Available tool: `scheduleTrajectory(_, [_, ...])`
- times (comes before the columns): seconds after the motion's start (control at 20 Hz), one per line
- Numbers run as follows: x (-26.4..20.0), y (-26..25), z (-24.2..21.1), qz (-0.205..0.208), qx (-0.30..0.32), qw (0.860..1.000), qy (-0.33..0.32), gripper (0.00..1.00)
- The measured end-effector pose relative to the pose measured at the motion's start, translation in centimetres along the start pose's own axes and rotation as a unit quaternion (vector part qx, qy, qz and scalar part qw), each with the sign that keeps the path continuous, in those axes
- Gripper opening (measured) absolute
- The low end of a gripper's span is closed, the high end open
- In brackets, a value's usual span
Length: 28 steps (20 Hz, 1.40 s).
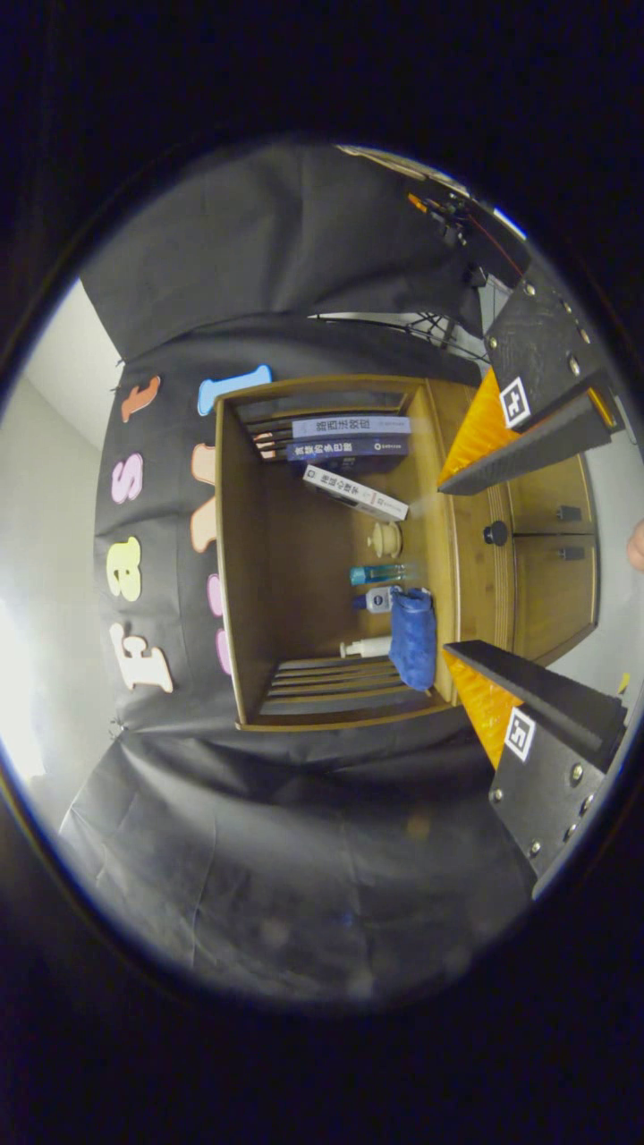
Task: Pull open the drawer, take out the items inside it, and place them on the countertop above the cabinet.
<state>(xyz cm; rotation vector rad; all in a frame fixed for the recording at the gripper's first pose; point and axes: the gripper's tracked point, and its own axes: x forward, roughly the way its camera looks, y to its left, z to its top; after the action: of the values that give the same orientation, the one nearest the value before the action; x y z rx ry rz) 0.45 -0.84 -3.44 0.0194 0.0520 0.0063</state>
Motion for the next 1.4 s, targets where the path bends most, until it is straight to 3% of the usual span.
scheduleTrajectory(0.3, [4.1,-0.8,-3.6,-0.008,0.0,1.0,-0.016,0.97])
scheduleTrajectory(0.8, [14.9,-3.7,-16.8,-0.031,-0.025,0.998,0.043,0.98])
scheduleTrajectory(1.05, [19.3,-4.6,-19.5,-0.048,-0.027,0.997,0.06,0.98])
scheduleTrajectory(1.35, [23.6,-5.7,-22.0,-0.056,-0.048,0.992,0.105,0.59])
scheduleTrajectory(1.4, [23.5,-5.3,-22.0,-0.056,-0.046,0.993,0.093,0.46])
